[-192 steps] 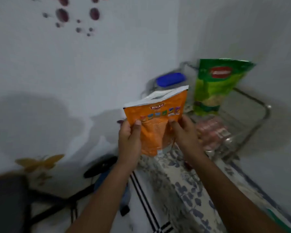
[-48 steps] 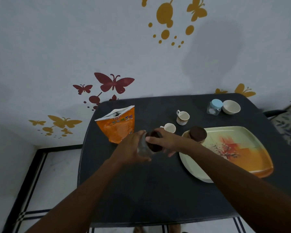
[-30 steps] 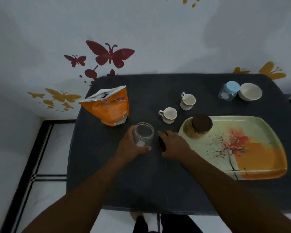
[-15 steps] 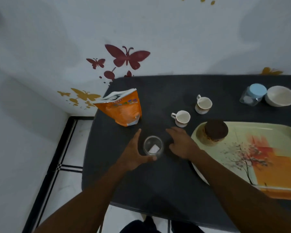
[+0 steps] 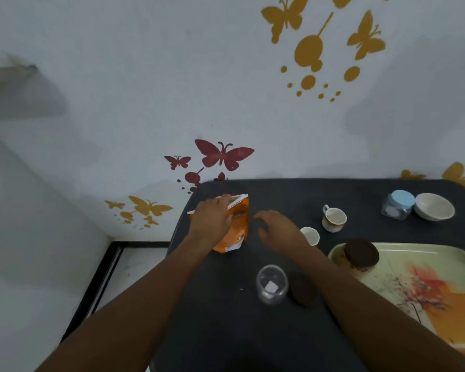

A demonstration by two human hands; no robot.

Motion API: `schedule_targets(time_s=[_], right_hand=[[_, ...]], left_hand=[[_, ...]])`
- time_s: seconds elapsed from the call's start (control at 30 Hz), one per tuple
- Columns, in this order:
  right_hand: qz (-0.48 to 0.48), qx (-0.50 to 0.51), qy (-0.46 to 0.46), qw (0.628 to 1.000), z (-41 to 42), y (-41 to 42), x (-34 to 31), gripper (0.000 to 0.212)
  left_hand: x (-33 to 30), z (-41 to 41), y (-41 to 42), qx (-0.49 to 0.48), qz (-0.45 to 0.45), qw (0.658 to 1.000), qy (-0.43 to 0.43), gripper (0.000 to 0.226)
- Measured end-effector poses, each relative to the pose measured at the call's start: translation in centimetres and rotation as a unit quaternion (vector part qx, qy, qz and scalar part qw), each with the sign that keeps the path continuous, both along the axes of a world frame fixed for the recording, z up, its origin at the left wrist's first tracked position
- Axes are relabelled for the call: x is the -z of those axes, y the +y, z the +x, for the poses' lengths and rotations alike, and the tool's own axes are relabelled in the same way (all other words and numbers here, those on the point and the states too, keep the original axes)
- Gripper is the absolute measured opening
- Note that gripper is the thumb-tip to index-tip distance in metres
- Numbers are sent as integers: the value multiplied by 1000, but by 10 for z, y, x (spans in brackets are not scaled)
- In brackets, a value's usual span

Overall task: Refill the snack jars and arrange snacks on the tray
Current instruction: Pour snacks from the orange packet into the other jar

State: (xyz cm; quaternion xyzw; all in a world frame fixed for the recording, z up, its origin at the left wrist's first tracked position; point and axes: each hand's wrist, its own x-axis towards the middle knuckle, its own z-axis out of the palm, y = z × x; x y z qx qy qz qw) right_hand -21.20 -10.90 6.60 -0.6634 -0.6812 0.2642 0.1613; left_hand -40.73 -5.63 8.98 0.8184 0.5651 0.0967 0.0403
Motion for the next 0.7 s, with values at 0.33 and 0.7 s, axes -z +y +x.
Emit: schedule_targets(time_s=[0.33,0.7], right_hand=[[-107,132,159,973,5,-13,14,31],[-208,281,672,653,48,-29,-24,99]], left_hand=[[-34,11,34,-32,-90,995,-5,26],[-192,76,22,86,-27,967,-240,43]])
